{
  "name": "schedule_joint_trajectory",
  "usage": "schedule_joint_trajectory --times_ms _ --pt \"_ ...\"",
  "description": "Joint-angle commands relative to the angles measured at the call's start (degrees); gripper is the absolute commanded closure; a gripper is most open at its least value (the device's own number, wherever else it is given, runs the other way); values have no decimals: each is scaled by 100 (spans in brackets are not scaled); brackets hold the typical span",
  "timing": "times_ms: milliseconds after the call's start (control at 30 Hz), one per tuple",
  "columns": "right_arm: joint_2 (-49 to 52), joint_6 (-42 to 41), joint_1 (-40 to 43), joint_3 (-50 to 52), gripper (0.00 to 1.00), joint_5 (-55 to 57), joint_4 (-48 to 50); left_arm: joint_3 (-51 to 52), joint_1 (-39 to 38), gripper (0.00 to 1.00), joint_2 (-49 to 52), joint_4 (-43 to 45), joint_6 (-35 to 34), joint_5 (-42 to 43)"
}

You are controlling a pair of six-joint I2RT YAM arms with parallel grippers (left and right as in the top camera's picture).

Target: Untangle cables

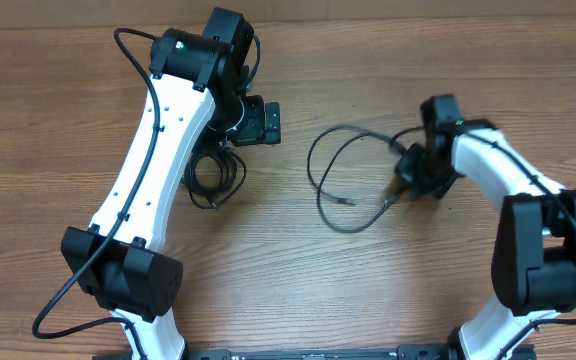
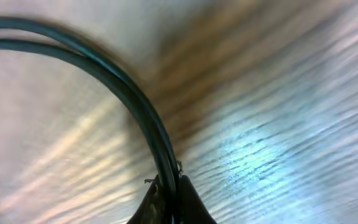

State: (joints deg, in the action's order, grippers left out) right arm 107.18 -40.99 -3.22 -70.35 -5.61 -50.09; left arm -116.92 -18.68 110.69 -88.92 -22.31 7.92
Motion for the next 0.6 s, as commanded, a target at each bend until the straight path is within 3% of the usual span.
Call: schedule_joint_trajectory --times_ms 0,200,367,567 --pt "-39 -120 448 -732 96 -229 -173 15 -26 0 57 -31 48 -46" --pt "-39 -278 1279 -1388 96 -310 -385 15 -26 0 57 7 46 -46" --pt "-37 -662 2052 -1401 96 -297 -227 15 -26 0 57 37 46 -46" --pt "-31 -444 2549 -1119 96 -162 -223 15 -26 0 57 133 42 -42"
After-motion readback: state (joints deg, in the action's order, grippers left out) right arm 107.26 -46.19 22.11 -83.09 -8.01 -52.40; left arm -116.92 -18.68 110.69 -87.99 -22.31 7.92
